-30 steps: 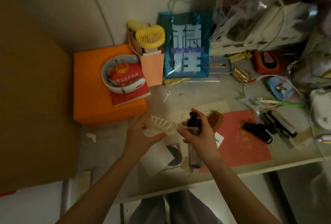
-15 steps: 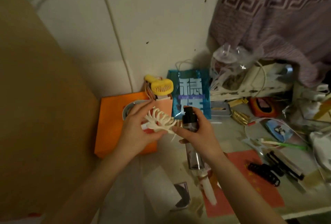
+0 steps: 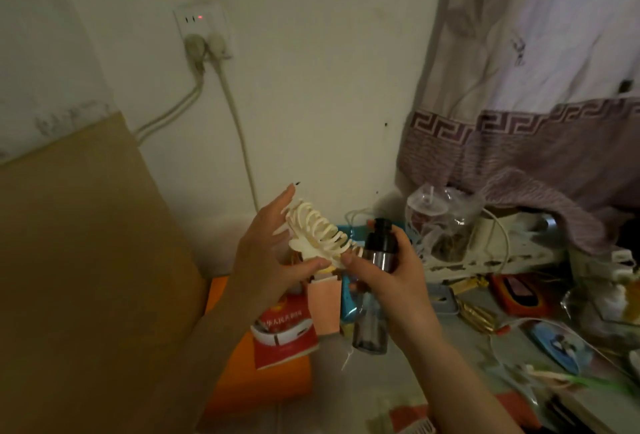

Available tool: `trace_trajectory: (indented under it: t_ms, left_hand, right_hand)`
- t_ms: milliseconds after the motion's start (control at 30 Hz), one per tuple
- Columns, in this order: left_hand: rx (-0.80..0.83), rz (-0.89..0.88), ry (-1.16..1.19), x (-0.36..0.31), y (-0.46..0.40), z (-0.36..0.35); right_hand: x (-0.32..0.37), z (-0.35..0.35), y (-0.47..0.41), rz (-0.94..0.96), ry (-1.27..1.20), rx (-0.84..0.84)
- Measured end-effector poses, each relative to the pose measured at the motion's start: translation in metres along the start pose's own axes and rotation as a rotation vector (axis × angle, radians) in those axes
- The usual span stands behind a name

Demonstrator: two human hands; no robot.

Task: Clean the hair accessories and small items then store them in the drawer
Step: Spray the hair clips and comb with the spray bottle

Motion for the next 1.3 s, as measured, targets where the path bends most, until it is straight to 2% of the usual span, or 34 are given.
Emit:
trace_trajectory:
  t_ms: [167,400,800,1300]
  left_hand:
    - [-0.003,0.119,0.343,-0.014,-0.017,0.002]
    - [-0.046,0.119,0.512,-0.036,-0.030,0.008]
    - [-0.026,0.014,0.479,-0.068,-0.051,0.038]
    - [-0.139,-0.116,0.521,-0.125,-0.088,0.087]
  right_hand:
    - [0.026,-0.004,-0.010,0.061,-0.104,-0.042]
    - [0.049,-0.009,-0.015,0.134,-0.197,-0.090]
    - [0.084,-0.021,-0.018,0.195,-0.148,0.072]
    - [0.172,-0.024,-0.041,0.571,0.085,0.110]
Point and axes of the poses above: each hand's wrist, its own y-axis away from the middle knuckle, its own z-axis out of the back of the hand, x = y × z, the point moved 6 cm from there along -y, towards the middle knuckle, and after that the axes turned 4 degrees about z, right-handed, at the moved point
